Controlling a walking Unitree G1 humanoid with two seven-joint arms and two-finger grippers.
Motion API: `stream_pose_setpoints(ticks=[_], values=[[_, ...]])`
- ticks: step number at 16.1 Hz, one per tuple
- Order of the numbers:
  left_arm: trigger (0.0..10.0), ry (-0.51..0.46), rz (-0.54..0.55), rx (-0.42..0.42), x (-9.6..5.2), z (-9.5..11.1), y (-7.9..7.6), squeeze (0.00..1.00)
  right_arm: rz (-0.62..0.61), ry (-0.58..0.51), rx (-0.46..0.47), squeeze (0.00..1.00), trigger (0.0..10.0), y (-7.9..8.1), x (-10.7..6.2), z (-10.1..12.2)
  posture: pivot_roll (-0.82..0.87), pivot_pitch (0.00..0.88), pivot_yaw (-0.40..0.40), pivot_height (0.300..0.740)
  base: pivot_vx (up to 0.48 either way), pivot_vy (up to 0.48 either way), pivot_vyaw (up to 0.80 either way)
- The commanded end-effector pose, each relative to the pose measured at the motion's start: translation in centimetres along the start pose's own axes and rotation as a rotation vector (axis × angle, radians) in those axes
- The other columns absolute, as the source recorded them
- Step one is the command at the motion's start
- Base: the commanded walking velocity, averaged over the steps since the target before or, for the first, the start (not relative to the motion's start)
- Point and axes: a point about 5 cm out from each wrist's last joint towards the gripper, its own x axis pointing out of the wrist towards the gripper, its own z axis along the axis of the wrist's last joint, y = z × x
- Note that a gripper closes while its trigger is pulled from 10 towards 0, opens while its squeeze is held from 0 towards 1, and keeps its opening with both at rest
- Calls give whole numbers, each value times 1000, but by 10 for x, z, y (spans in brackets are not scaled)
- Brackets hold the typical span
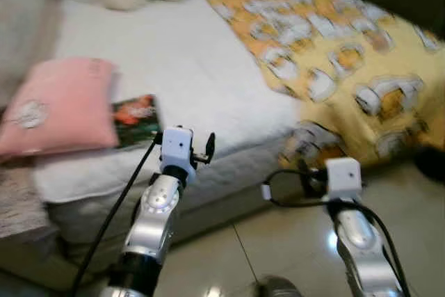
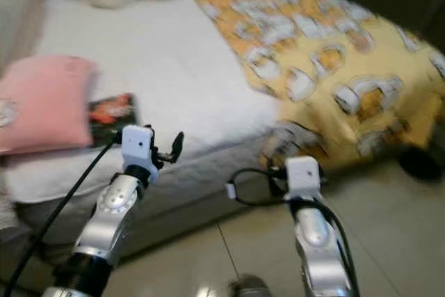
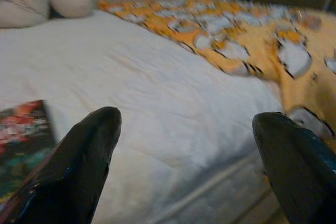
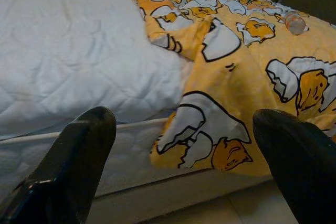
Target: Clean up the room
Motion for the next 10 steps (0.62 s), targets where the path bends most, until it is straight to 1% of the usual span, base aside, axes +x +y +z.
stream_pose_setpoints(ticks=[1, 2, 3, 4, 5, 6, 7, 8, 9, 10], values=[[10000, -4, 41, -32, 3, 1, 4, 0, 9, -29, -18, 0, 10000, -1, 3, 6, -208, 0, 76, 740, 0, -454, 0], [10000, 30, 136, -91, 2, -6, 18, 0, 12, -43, -8, 0, 10000, 0, 4, 9, -210, 0, 75, 740, 0, -416, 0], [10000, 48, 182, -128, -2, -10, 26, 0, 6, -59, 20, 0, 10000, -1, 4, 12, -211, 0, 77, 740, 255, -401, 0], [10000, 57, 220, -150, -11, -16, 38, 0, -27, -99, 143, 0, 10000, -7, 1, 17, -208, 0, 79, 740, 311, -360, 0], [10000, 39, 214, -132, -22, -17, 41, 0, -74, -111, 226, 0, 10000, -15, -4, 16, -204, 0, 80, 740, 345, -255, 0], [10000, 42, 173, -60, -29, -17, 37, 0, -86, -108, 236, 0, 10000, -20, -11, 12, -200, 0, 80, 740, 0, 0, 0], [10000, 17, 131, -39, -32, -12, 33, 0, -74, -85, 210, 0, 10000, -19, -17, 6, -194, 0, 78, 740, 0, 0, 0], [10000, 2, 104, -9, -32, -9, 29, 0, -63, -67, 189, 0, 10000, -17, -20, 1, -191, 0, 78, 740, 0, 0, 0], [10000, -35, 82, -48, -23, -2, 21, 0, -60, -46, 175, 0, 10000, -13, -18, -3, -189, 0, 77, 740, 356, -319, 0], [10000, -38, 80, -51, -16, 0, 17, 0, -44, -32, 160, 0, 10000, -9, -12, -4, -192, 0, 78, 740, 356, -319, 0]])
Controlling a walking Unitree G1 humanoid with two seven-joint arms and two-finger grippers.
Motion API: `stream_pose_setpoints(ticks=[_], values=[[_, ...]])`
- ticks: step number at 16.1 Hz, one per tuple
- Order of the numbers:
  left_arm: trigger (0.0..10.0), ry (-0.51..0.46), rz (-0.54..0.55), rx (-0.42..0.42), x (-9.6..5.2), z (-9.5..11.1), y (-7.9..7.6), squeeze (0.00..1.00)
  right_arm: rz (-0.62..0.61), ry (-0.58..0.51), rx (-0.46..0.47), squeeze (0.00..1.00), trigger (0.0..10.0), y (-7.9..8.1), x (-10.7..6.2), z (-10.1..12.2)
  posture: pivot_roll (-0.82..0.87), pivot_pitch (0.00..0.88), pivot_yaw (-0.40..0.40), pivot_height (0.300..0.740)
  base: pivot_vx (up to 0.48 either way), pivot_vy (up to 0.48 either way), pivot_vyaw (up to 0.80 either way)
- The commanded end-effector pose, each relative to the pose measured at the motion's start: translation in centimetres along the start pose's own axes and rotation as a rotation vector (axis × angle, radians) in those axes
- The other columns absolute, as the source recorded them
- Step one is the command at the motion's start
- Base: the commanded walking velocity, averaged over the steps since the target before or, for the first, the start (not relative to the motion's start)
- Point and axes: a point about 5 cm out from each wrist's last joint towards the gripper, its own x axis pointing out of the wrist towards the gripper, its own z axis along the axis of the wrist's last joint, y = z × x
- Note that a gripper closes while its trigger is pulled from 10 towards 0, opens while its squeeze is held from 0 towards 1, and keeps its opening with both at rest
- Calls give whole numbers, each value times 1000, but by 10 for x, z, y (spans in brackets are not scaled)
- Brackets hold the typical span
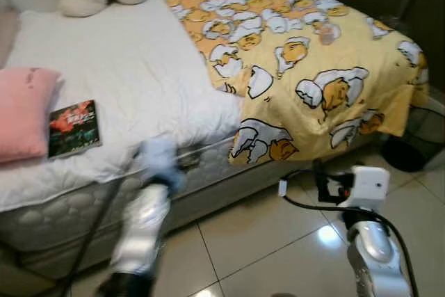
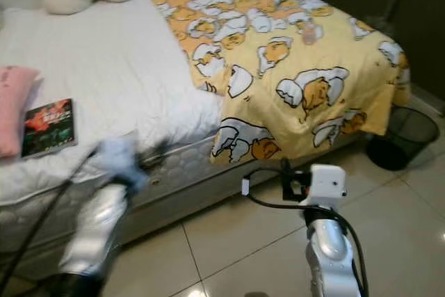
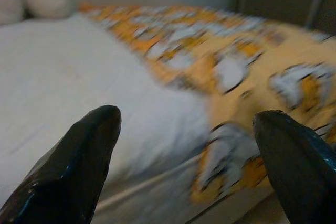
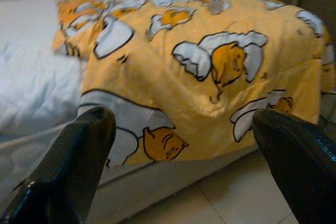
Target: Clean up the room
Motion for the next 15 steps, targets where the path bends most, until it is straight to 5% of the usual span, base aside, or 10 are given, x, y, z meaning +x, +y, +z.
stream_pose_setpoints(ticks=[1, 5, 15], values=[[10000, 8, 39, 18, -1, -2, 13, 0, 40, -23, -5, 0, 10000, 11, 6, 6, -192, 0, 78, 740, 356, -319, 0], [10000, 35, 51, 5, 6, -5, 13, 0, 28, 13, -57, 0, 10000, 10, 18, 7, -210, 0, 86, 740, 364, -309, 0], [10000, 91, 97, -14, 9, -18, 17, 0, 75, -5, -92, 0, 10000, 16, 14, 10, -218, 0, 85, 740, 395, -244, 0]])
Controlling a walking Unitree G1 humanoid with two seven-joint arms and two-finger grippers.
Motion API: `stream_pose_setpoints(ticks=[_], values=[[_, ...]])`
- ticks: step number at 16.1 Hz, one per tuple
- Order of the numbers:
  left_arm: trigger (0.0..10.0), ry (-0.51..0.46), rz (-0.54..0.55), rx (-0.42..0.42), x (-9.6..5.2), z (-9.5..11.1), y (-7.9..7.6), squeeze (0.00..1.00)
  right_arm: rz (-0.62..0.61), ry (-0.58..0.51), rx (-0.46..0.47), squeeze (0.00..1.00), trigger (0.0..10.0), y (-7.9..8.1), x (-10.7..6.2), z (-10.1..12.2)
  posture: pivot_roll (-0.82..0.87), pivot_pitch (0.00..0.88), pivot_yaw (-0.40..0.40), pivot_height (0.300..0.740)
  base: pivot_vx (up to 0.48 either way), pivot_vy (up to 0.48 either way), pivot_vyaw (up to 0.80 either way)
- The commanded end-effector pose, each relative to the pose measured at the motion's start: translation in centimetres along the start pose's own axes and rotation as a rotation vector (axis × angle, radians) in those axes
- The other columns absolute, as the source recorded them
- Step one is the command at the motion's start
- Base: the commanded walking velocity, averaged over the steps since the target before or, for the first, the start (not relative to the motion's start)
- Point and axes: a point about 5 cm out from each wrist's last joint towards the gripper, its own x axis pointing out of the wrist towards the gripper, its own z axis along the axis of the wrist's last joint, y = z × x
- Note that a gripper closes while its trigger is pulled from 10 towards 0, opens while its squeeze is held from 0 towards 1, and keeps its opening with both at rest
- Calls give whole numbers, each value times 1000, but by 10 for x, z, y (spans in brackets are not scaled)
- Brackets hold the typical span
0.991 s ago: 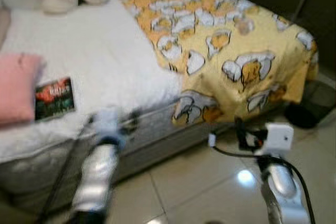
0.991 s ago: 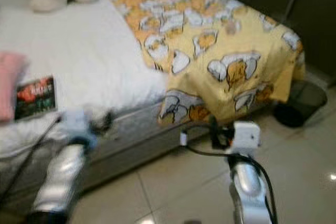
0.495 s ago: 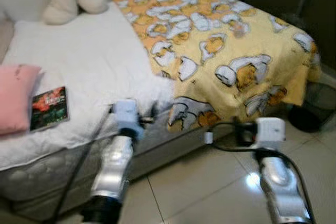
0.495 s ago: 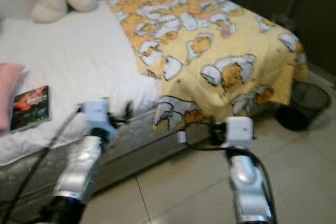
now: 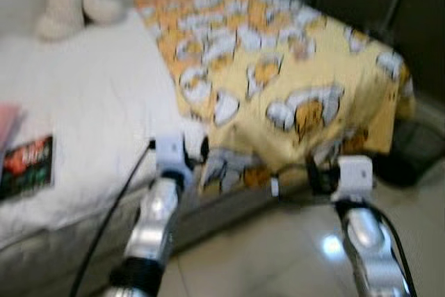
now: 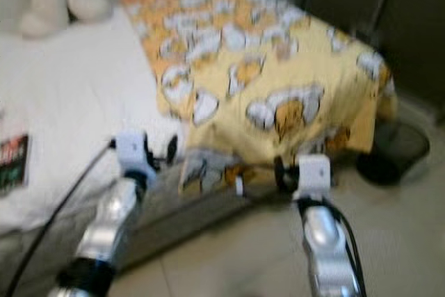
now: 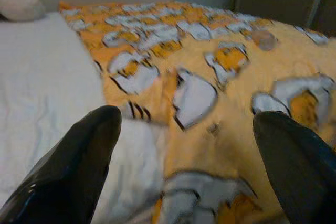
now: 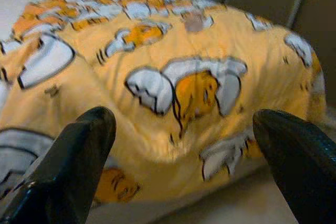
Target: Clean up the room
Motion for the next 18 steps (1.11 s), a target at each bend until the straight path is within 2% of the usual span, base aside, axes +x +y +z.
stream_pose_setpoints(ticks=[1, 8, 10, 11, 15, 16, 17, 18], values=[[10000, 25, 48, 6, -1, -5, 13, 0, 38, -15, 3, 0, 10000, 10, 2, 5, -218, 0, 85, 740, 442, 0, 0], [10000, 55, 90, 5, 7, -8, 19, 0, 60, -9, -7, 0, 10000, 12, -6, 3, -232, 10, 87, 740, 479, 0, 0], [10000, 55, 115, 33, 12, -6, 25, 0, 68, 1, -14, 0, 10000, 12, -12, 1, -241, 30, 83, 740, 480, 0, 0], [10000, 107, 113, 56, 15, -13, 24, 0, 70, 10, -19, 0, 10000, 11, -17, 0, -247, 40, 81, 740, 0, 0, 0], [10000, 199, 75, 55, 16, -27, 27, 0, 84, 29, -28, 0, 10000, 7, -34, 0, -267, 111, 57, 740, 0, 0, 0], [10000, 280, 56, -14, 19, -40, 31, 0, 143, 42, -16, 0, 10000, 8, -49, 1, -293, 174, 28, 740, 0, 0, 0], [10000, 279, 83, -76, 20, -40, 33, 0, 170, 58, -25, 0, 10000, 8, -58, -1, -311, 202, 16, 740, 0, 0, 0], [10000, 275, 73, -89, 22, -38, 31, 0, 177, 74, -34, 0, 10000, 8, -62, -2, -311, 202, 16, 740, 0, 0, 0]])
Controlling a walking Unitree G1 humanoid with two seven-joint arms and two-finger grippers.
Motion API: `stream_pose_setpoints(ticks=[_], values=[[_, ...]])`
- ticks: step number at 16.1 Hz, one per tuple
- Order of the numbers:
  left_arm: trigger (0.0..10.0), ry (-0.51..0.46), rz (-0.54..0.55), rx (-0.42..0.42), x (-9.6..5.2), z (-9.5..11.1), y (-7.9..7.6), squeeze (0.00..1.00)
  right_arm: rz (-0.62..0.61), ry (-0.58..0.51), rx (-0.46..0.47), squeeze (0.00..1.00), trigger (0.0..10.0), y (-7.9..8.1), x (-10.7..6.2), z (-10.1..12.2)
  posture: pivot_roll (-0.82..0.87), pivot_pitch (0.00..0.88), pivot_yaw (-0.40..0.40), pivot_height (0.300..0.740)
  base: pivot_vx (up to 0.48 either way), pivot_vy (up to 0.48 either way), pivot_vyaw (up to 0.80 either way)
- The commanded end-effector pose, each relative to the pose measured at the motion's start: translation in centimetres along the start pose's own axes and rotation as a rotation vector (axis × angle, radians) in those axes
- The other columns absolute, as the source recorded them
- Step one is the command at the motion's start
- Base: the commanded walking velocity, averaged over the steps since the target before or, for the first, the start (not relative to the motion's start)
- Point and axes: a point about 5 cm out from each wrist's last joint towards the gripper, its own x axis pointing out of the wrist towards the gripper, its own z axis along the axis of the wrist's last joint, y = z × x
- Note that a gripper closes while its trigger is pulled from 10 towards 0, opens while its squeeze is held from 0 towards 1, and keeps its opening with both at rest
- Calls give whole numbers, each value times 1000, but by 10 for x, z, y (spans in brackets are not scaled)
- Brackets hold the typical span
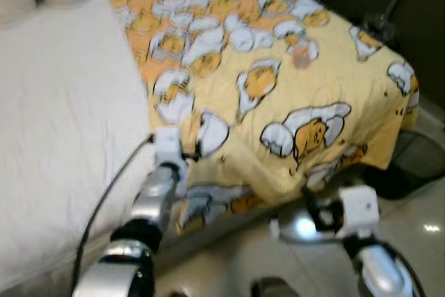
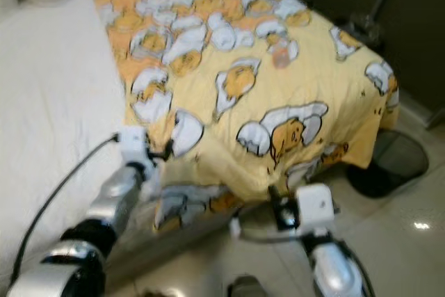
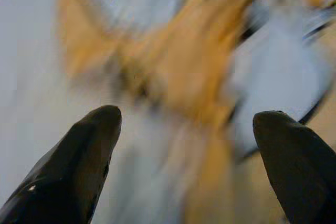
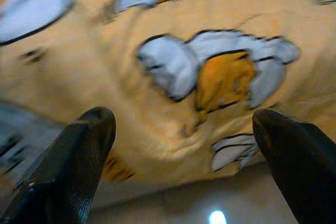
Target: Clean up the room
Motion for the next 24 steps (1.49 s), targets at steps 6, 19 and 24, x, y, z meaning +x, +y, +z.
stream_pose_setpoints(ticks=[6, 19, 24], values=[[10000, -75, -125, -8, 3, 2, -35, 0, 35, 78, 17, 0, 10000, 3, -42, 1, -376, 339, -10, 740, 0, 0, 0], [10000, -188, -171, 84, 6, 17, -71, 0, 63, 127, 2, 0, 10000, 8, -55, 5, -396, 380, -27, 740, 0, 0, 0], [0, -93, -167, 142, 7, 4, -70, 0, 68, 137, -2, 0, 10000, 8, -52, 4, -396, 373, -26, 740, 0, 0, 0]])
